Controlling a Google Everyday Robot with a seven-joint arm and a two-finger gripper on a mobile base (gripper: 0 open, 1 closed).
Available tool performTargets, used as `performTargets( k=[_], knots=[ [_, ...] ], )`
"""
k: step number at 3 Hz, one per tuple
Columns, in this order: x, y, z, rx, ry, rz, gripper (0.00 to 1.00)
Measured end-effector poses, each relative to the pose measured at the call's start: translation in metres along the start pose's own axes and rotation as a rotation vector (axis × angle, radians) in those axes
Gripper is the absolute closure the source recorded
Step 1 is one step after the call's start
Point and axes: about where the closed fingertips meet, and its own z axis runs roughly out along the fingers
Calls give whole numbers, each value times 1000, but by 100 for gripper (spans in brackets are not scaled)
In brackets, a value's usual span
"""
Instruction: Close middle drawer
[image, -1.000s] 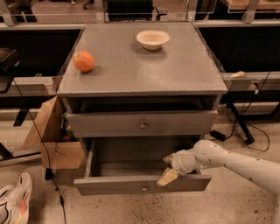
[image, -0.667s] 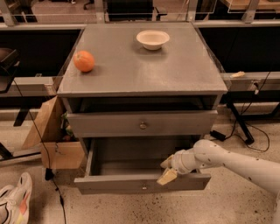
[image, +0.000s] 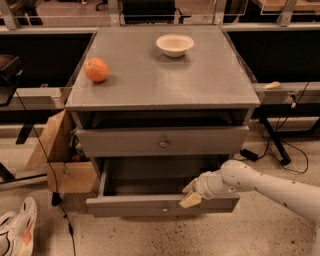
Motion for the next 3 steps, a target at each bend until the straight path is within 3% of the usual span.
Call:
performTargets(
  k=[1, 3],
  knots=[
    [1, -2, 2, 2, -3, 5, 100],
    [5, -4, 1, 15, -6, 22, 58]
  ],
)
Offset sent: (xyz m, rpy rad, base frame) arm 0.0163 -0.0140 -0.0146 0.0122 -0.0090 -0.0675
